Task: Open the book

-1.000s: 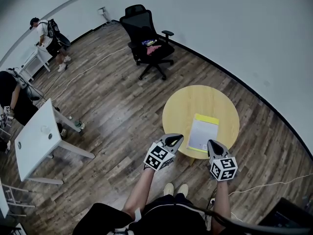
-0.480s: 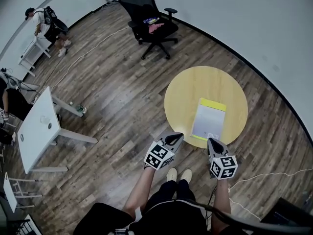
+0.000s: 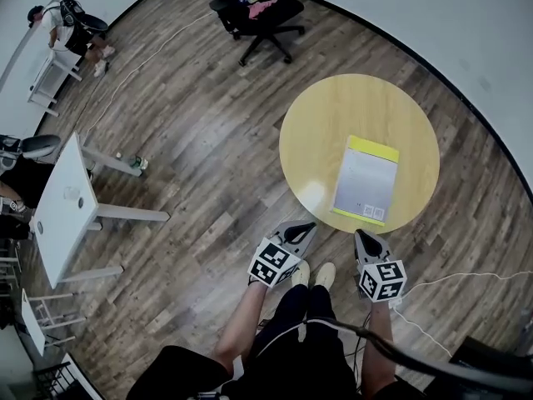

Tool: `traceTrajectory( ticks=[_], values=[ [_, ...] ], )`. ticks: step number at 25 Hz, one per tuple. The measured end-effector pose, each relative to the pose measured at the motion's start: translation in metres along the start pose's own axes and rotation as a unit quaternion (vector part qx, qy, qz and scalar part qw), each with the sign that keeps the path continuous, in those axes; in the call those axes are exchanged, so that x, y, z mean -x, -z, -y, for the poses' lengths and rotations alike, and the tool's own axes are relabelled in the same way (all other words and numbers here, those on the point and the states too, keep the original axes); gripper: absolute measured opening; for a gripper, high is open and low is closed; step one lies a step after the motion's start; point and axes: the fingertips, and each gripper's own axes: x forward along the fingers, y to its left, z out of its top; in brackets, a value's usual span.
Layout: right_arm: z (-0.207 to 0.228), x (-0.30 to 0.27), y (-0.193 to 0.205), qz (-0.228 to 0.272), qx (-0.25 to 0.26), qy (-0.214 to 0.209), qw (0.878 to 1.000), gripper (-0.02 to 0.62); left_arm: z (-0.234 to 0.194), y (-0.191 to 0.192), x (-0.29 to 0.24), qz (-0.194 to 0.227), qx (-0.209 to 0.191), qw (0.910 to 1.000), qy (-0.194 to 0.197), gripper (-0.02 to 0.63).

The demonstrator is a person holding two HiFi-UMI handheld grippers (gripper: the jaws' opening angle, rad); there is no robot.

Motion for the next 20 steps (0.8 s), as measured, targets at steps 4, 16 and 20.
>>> traceTrajectory(
  ticks=[4,16,20],
  values=[
    [0.005,-0.008,0.020,-0.013,-0.004,0.001,1.000,0.005,-0.005,0.023,-0.005,-0.012,0.011,0.9999,0.000,0.000],
    [0.006,-0.034,0.026,-0.020,-0.001,-0.005,1.000,0.005,-0.013,0.042,-0.011,-0.022,0.024,0.9995,-0.003,0.000],
    [0.002,-0.045,0.021,-0.020,0.004,-0.013,1.000,0.005,-0.021,0.037,-0.009,-0.015,0.024,0.9996,-0.011,0.002]
  ],
)
